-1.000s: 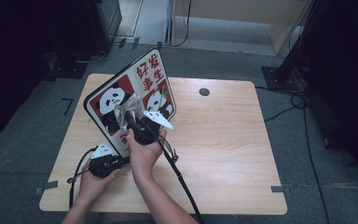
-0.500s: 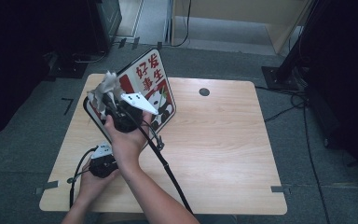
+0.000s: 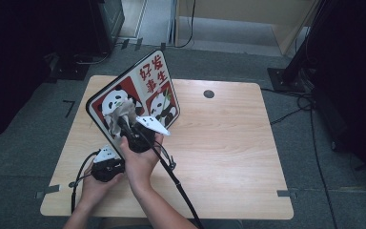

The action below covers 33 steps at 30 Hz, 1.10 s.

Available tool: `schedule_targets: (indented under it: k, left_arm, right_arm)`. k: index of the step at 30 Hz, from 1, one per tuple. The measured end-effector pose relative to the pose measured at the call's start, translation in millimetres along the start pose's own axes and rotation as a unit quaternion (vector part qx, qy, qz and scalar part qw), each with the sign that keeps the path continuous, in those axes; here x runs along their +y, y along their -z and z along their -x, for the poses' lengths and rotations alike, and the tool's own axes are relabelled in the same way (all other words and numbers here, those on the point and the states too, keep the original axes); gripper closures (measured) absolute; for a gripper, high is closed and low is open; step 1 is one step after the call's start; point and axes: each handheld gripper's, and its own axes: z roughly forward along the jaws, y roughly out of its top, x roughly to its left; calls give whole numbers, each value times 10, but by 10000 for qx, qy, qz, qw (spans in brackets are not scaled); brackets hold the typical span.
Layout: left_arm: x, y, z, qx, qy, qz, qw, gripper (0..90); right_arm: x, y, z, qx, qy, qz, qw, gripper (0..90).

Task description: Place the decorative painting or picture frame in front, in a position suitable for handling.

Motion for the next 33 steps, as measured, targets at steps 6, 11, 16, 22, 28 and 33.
schedule_targets:
  k: [6, 11, 16, 22, 28, 33]
  left_arm:
    - [1, 0, 2, 5, -13, -4, 10000, 776]
    - [1, 0, 2, -7, -8, -10, 10000, 775]
    - [1, 2, 1, -18, -11, -23, 10000, 774]
    - [0, -4, 5, -5, 2, 5, 10000, 774]
    - [1, -6, 5, 2, -8, 1, 10000, 774]
    - [2, -5, 11, 16, -52, -10, 10000, 773]
  right_arm:
    - [355, -26, -387, 365, 165, 272, 9988, 812]
    - [435, -31, -574, 480, 346, 433, 9973, 818]
    - [187, -25, -292, 332, 131, 249, 9991, 822]
    - [-296, 49, 73, 20, -268, 85, 9996, 820]
    - [-224, 55, -40, 5, -443, 82, 9990, 819]
    - [124, 16, -358, 331, -467, 328, 9978, 818]
